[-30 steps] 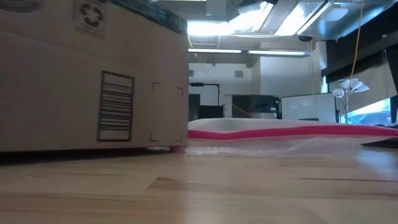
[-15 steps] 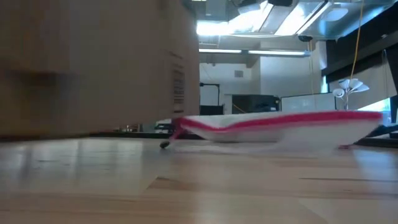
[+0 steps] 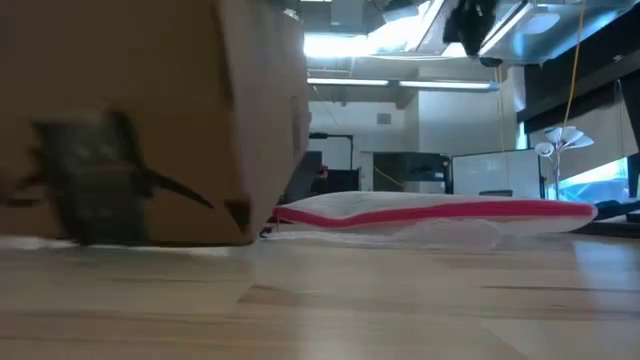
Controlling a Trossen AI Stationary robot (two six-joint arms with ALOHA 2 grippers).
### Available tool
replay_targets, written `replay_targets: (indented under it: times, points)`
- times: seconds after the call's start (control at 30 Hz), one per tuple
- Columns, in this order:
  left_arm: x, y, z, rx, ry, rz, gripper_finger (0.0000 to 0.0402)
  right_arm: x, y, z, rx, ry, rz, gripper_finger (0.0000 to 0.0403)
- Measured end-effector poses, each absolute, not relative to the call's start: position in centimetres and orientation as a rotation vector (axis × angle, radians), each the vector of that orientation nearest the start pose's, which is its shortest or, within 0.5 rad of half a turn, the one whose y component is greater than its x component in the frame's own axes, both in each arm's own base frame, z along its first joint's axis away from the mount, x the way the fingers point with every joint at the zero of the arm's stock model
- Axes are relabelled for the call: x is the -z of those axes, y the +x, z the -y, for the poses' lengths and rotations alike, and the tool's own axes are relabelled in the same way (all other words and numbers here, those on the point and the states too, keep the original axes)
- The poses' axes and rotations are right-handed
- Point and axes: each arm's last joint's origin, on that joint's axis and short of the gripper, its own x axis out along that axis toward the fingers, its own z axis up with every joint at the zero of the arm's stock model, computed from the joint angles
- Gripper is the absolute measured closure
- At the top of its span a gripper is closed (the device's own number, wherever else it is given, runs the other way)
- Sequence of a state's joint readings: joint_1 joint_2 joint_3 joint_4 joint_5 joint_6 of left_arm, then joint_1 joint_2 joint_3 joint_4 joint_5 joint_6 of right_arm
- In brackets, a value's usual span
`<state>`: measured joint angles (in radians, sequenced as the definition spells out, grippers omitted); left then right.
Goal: Unpack boxes
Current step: Break down the cardboard box with the gray cutter until it is fully flat
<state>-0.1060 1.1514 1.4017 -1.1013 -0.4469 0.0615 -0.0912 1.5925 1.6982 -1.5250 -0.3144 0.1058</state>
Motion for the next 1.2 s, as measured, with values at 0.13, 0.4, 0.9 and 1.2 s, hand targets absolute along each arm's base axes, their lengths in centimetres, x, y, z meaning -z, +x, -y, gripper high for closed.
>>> replay_targets:
  times: [0.13,0.4,0.9,1.2]
  points:
    - [-41.2,19.3,1.6,-0.247,0.334,-0.722,0.0401,-33.0,27.9,0.8,-0.095,0.403,-1.489,0.0127]
    - [-41.2,18.1,4.6,0.202,0.216,-0.803,0.0401,-30.4,27.6,1.1,-0.005,0.432,-1.567,0.0127]
    - [-40.1,15.8,5.1,0.366,-0.079,-1.052,0.0336,-30.5,28.2,3.9,0.032,0.486,-1.452,0.0127]
    - [-41.6,14.0,3.8,0.160,-0.175,-0.961,0.0274,-31.0,29.8,3.6,-0.127,0.602,-1.274,0.0127]
